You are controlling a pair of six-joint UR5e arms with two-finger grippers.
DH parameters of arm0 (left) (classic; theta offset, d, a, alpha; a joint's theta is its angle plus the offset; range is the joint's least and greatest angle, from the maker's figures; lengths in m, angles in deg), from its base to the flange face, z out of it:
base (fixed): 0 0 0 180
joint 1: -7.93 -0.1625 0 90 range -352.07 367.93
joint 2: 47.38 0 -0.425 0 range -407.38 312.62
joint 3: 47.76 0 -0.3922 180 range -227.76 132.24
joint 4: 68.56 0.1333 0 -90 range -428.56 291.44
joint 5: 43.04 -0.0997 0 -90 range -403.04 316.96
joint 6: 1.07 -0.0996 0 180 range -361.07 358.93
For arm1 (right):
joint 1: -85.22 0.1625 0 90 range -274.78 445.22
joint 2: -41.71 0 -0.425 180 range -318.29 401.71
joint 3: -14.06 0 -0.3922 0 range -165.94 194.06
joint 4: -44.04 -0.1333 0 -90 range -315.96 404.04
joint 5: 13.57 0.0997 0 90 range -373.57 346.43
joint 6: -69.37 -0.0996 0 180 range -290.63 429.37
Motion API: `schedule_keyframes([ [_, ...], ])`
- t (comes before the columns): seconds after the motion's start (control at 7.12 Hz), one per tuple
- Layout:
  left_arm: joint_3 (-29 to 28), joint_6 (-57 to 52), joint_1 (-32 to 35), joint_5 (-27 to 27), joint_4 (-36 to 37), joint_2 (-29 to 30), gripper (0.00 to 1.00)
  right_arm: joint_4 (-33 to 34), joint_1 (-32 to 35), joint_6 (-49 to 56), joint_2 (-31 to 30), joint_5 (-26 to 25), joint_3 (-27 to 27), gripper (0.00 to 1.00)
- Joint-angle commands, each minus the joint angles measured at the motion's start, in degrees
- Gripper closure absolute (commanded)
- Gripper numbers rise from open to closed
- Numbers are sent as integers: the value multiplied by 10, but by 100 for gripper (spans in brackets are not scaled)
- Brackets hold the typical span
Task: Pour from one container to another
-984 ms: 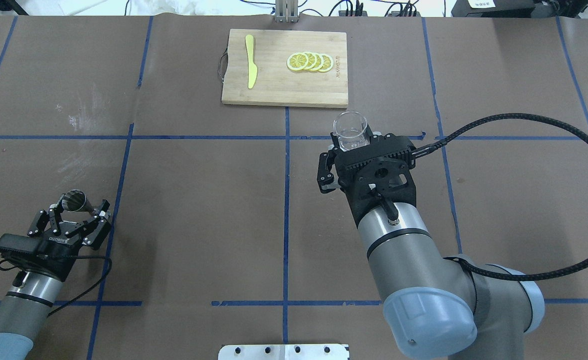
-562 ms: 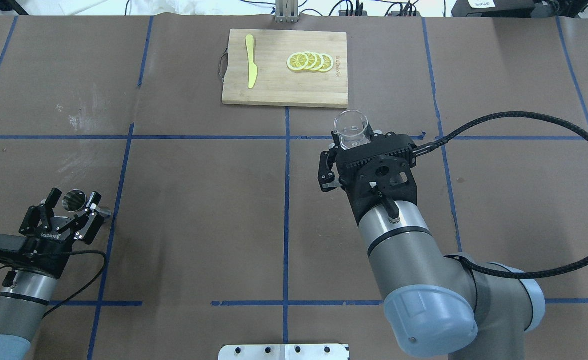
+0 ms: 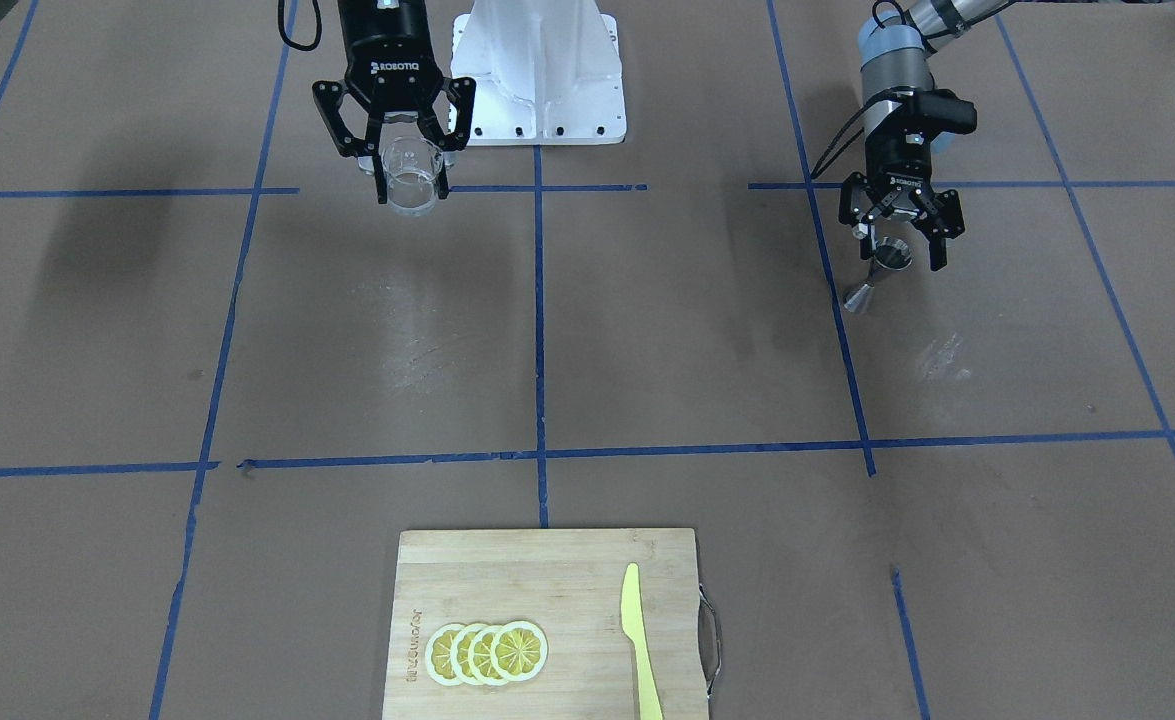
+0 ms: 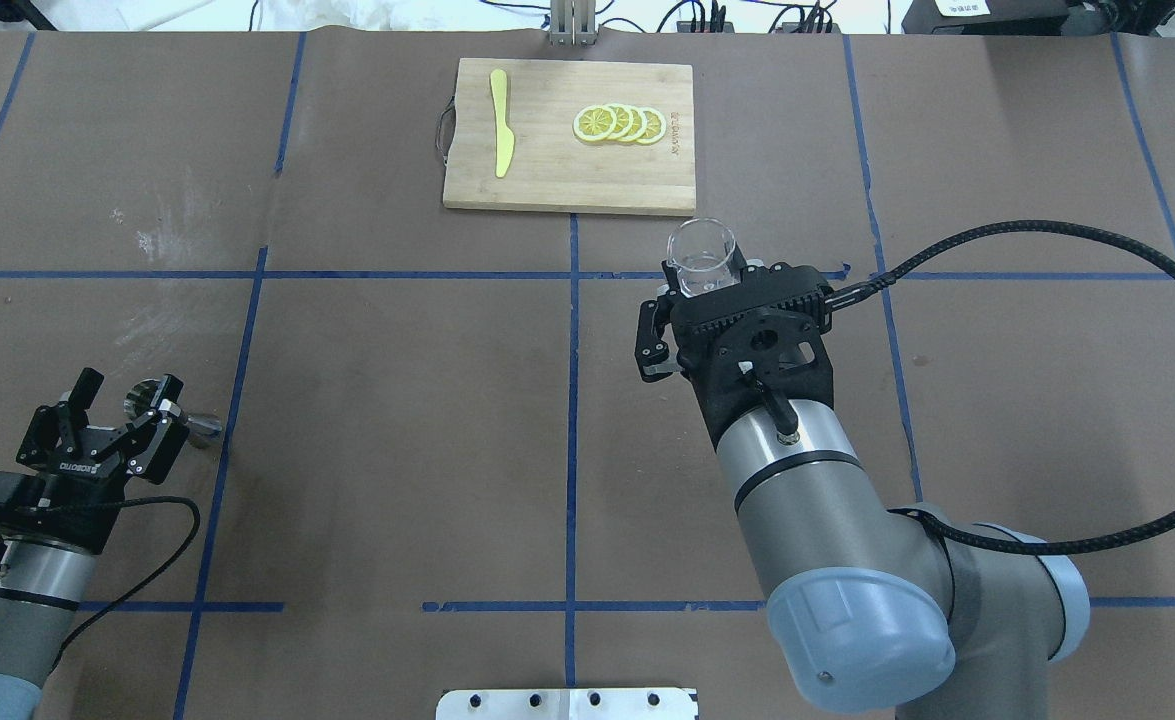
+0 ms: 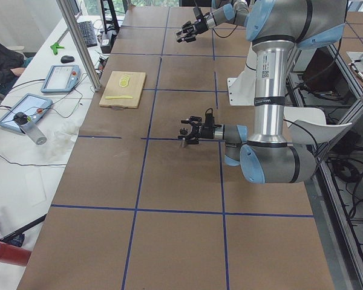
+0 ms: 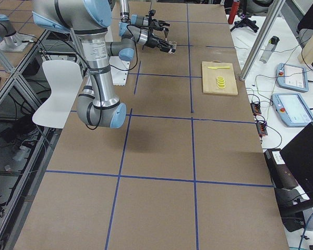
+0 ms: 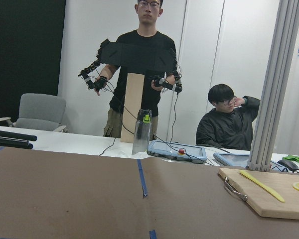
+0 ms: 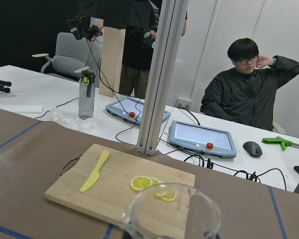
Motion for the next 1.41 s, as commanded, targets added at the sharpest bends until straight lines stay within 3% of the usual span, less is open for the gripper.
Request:
schedule_keyframes([
  [0.0,5,-169,3,29,-115,0,0,0,0,0,1,0,0,100],
  [0.42,59,-195,9,99,-113,-11,0,0,1,0,0,-1,0,100],
  [0.56,71,-195,38,140,-113,-21,0,0,1,0,0,-1,0,100],
  [0.7,74,-196,74,216,-113,-60,0,0,1,0,0,-1,0,100],
  [0.98,63,-227,231,473,-112,-127,0,0,1,-1,0,-1,1,100],
  [1.26,20,-269,335,582,-79,-126,0,0,1,-1,-1,-1,2,100],
])
